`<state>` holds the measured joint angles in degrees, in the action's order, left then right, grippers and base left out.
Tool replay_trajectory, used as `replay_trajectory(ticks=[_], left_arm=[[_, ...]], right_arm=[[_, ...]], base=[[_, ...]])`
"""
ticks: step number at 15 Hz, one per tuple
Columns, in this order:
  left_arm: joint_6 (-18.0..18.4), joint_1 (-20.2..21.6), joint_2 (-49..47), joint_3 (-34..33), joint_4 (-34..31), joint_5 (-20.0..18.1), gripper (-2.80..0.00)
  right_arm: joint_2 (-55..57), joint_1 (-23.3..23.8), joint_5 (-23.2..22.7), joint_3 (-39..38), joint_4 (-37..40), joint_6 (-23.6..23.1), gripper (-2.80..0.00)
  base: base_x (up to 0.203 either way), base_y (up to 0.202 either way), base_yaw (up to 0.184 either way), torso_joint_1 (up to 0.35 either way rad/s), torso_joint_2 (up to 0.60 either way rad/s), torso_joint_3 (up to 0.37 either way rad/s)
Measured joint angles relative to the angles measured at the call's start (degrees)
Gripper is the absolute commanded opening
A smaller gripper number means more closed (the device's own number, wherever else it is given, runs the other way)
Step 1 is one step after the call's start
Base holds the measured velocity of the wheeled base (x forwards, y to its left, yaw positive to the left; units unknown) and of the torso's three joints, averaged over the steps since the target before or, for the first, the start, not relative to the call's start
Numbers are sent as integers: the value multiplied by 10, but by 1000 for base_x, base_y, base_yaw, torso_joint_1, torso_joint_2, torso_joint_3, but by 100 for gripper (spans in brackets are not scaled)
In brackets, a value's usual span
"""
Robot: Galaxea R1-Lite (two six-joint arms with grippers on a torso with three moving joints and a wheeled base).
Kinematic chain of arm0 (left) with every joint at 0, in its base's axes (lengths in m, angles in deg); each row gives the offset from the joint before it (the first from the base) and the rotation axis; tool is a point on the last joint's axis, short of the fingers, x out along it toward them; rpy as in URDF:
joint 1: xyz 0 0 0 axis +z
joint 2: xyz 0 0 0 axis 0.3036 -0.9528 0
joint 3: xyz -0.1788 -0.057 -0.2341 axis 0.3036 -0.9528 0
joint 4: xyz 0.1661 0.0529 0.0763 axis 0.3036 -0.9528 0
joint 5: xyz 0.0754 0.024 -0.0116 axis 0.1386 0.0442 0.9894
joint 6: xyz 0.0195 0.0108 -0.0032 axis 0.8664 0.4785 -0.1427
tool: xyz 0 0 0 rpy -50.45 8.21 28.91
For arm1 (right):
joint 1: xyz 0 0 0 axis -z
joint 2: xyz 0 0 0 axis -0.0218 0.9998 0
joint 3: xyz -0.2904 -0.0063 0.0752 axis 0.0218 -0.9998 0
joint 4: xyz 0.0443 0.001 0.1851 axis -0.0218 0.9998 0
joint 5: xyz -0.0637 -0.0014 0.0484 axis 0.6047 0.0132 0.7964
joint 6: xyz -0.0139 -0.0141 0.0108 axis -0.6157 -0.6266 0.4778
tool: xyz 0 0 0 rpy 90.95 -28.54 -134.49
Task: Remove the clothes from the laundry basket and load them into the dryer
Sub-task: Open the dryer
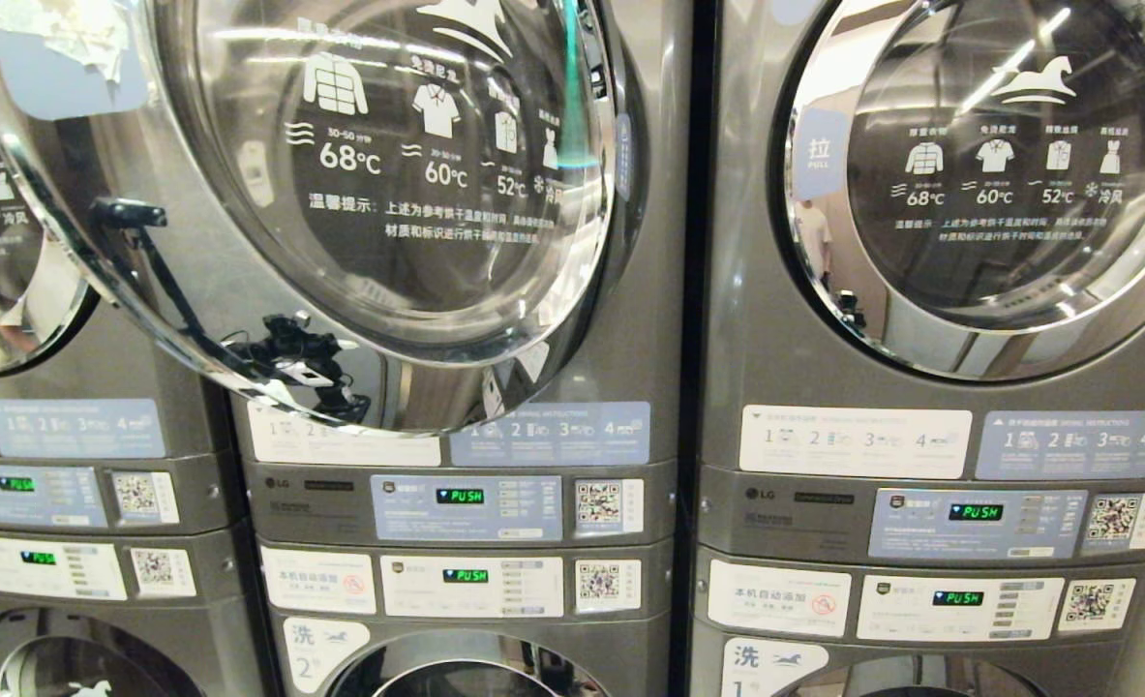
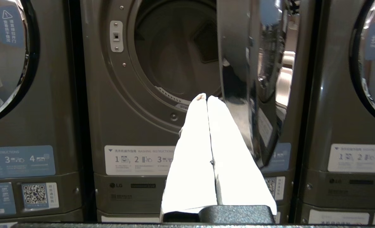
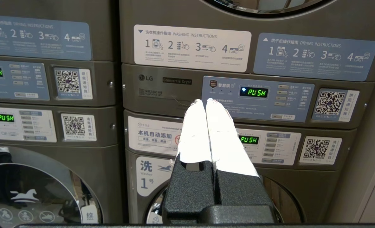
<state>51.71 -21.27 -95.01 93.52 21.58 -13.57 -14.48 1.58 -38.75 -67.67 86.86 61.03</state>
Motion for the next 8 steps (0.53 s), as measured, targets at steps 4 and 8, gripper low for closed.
replay_trajectory(ticks=[4, 8], left_arm=[[5, 1, -93, 32, 38, 5, -280], [19, 1, -140, 39, 77, 2, -280]], right_arm=[[0, 0, 0, 0, 0, 0, -280], [0, 0, 0, 0, 0, -1, -280]], base=[[0, 0, 0, 0, 0, 0], [0, 0, 0, 0, 0, 0]])
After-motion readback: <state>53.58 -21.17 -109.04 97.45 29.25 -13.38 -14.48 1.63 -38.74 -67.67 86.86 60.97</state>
